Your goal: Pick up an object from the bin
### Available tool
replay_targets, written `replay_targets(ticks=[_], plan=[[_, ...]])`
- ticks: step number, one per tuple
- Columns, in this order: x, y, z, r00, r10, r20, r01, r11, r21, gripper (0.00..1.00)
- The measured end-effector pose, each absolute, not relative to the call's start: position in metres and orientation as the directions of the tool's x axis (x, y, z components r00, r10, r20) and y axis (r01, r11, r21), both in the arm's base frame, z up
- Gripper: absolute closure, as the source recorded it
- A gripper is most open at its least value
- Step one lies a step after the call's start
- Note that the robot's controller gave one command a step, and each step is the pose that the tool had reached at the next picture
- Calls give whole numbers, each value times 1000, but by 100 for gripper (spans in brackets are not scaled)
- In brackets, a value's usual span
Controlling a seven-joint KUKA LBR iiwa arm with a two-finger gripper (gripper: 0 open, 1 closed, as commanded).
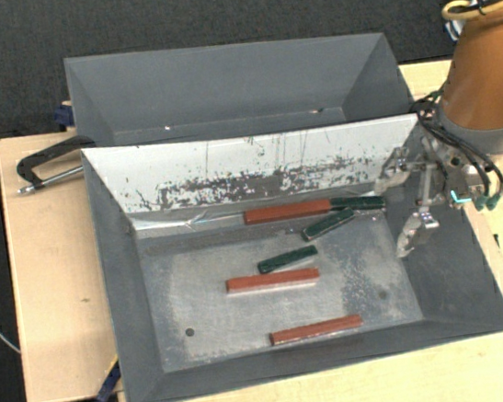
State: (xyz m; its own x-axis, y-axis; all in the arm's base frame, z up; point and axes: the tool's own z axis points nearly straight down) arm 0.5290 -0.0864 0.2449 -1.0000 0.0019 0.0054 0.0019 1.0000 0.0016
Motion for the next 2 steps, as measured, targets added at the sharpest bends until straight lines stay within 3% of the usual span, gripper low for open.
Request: replay_targets(ticks=[1,2], plan=[[531,-86,249,-1000,0,-3,0,1000,0,0],[541,-73,219,-999,49,-11,49,999,-1,0]])
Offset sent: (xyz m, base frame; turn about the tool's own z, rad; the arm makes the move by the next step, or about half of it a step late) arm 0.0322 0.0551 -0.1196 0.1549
